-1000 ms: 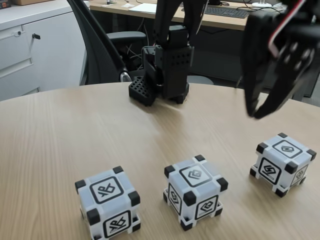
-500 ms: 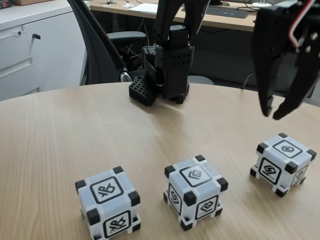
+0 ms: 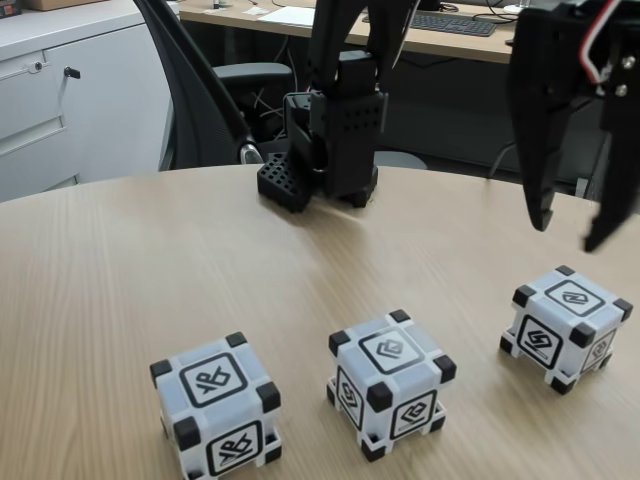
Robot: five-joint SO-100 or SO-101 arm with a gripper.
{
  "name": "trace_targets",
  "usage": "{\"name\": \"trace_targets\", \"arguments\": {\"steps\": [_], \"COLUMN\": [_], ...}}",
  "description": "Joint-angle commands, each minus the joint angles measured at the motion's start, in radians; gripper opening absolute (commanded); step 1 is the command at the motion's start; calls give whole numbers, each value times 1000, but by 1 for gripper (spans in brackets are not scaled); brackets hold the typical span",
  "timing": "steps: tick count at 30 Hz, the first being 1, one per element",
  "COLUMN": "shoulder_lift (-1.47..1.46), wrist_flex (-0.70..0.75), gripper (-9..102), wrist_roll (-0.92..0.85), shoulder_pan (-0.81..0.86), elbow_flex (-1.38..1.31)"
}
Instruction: Stack cubes from left to right.
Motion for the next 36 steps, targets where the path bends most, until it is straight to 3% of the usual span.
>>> {"name": "trace_targets", "arguments": {"steps": [1, 18, 36], "shoulder_lift": [25, 15, 12], "wrist_flex": [14, 15, 17], "gripper": [21, 42, 43], "wrist_roll": [20, 117, 210], "shoulder_pan": [3, -3, -3], "elbow_flex": [-31, -28, 150]}}
